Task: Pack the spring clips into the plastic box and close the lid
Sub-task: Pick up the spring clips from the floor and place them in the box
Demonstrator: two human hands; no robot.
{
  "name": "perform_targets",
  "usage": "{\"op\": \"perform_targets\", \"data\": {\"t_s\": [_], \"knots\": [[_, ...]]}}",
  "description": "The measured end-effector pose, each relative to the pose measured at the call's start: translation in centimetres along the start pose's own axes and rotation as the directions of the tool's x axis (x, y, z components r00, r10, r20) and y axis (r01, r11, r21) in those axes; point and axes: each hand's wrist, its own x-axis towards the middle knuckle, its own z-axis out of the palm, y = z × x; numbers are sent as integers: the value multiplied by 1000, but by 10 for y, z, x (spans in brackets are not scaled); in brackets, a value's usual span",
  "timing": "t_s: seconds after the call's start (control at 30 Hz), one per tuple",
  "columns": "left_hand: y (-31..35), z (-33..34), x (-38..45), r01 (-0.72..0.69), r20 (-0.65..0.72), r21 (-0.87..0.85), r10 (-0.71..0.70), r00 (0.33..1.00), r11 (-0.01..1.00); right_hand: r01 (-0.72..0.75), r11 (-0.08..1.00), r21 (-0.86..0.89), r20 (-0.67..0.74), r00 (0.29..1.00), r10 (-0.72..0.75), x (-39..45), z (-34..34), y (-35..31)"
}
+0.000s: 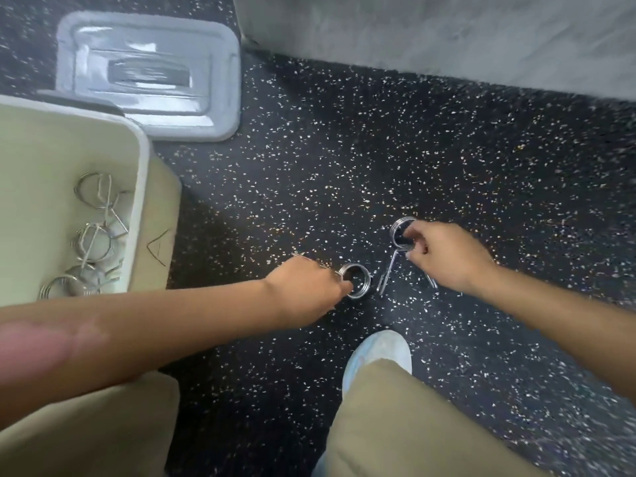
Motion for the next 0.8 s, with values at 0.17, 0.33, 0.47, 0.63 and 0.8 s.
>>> {"op": "perform_targets", "data": {"t_s": [0.17,0.33,0.47,0.63,0.8], "knots": [[12,7,17,34,15,76,-35,999,997,87,953,-290,-38,994,-102,3,15,-1],[20,7,25,84,19,131,-87,996,988,205,821,-532,18,973,-231,14,19,2],[19,7,24,136,-8,112,-136,991,984,244,722,-647,98,966,-239,20,17,5],[7,6,16,189,-104,53,-183,978,981,264,676,-688,124,960,-249,25,14,-1],[-11,-15,-4,260,-170,-165,-287,943,951,284,662,-694,75,942,-326,28,12,-12]]}}
